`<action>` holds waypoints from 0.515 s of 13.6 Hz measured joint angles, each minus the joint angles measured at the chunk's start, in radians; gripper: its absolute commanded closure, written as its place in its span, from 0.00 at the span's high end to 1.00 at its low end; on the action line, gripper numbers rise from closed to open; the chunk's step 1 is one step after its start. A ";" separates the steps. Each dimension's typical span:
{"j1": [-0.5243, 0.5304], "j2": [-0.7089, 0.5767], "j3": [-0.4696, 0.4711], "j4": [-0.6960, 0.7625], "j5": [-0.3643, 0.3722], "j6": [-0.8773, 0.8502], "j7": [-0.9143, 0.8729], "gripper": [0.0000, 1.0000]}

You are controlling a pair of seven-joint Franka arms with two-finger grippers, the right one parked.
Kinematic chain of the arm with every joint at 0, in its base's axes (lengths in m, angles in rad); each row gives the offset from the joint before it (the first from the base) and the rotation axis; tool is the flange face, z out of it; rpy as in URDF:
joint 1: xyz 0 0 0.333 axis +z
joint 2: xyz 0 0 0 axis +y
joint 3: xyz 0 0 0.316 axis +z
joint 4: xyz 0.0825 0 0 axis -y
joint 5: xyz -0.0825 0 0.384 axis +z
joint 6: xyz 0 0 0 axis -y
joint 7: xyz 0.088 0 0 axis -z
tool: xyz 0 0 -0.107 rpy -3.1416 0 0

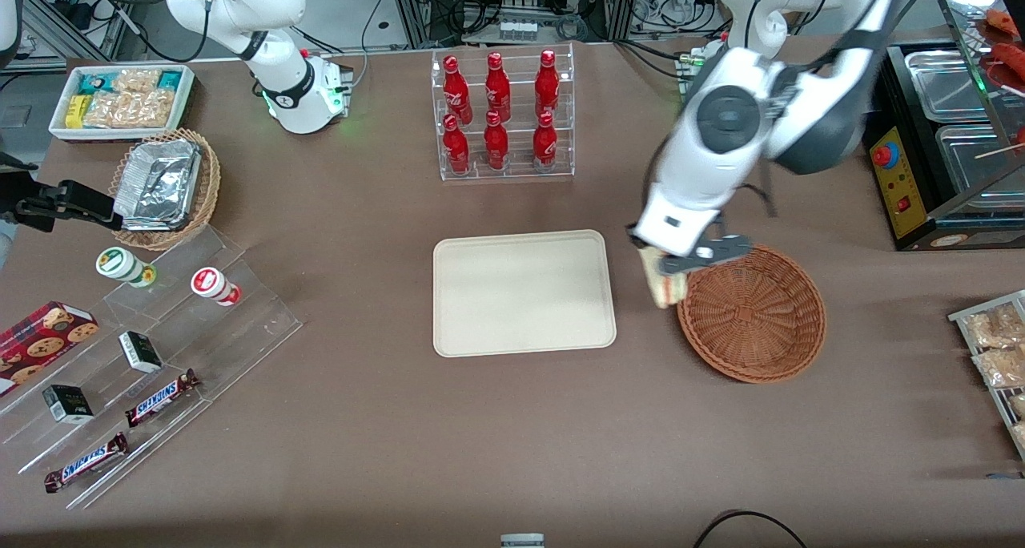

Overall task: Place sandwich from basket to tray
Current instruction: 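Carry the sandwich with the left gripper over the beige tray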

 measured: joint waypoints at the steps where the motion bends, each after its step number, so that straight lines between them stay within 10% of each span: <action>1: -0.042 0.029 -0.002 0.012 0.007 0.016 -0.004 0.00; 7: -0.217 0.234 -0.003 0.055 0.076 0.197 -0.071 0.00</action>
